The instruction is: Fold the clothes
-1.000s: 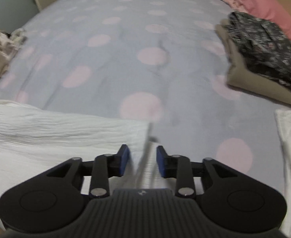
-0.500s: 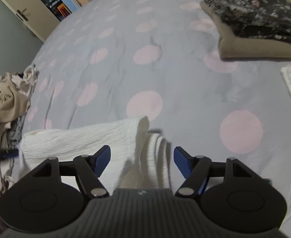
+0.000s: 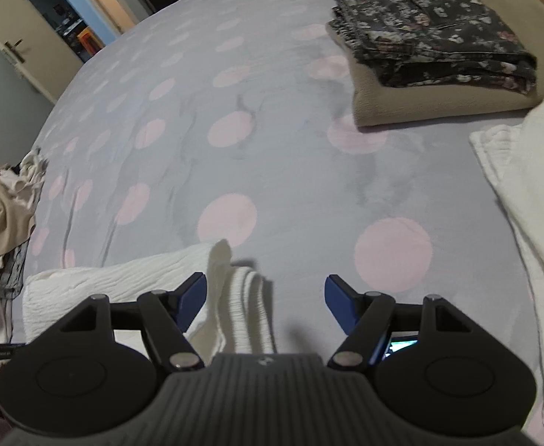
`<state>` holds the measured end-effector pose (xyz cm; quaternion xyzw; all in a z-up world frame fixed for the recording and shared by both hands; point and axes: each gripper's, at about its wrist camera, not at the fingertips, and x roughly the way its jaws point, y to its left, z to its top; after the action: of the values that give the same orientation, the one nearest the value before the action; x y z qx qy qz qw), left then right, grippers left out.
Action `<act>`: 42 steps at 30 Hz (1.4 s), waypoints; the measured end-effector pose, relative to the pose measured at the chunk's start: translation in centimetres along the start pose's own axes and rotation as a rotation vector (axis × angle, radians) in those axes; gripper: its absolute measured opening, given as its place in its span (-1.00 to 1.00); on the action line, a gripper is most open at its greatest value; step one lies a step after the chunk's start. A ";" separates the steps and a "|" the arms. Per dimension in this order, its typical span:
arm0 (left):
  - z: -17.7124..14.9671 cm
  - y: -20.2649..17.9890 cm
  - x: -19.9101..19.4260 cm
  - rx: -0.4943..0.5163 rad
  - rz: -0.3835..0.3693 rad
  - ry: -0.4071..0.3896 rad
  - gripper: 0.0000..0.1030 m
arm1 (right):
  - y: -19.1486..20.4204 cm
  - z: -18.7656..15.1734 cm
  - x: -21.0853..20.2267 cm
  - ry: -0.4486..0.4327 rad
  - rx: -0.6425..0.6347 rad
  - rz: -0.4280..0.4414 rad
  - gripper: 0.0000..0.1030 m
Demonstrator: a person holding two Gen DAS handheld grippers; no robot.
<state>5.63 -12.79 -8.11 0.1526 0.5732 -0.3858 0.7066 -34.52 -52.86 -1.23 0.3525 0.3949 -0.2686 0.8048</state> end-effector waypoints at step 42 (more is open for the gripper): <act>3.3 -35.4 6.2 0.407 -0.413 0.138 -0.80 | -1.4 -0.6 -2.3 0.029 -0.060 0.000 0.41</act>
<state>-17.32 -40.52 -4.87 0.1972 0.5499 -0.6169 0.5274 -37.02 -52.90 -0.10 0.3318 0.4145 -0.2514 0.8092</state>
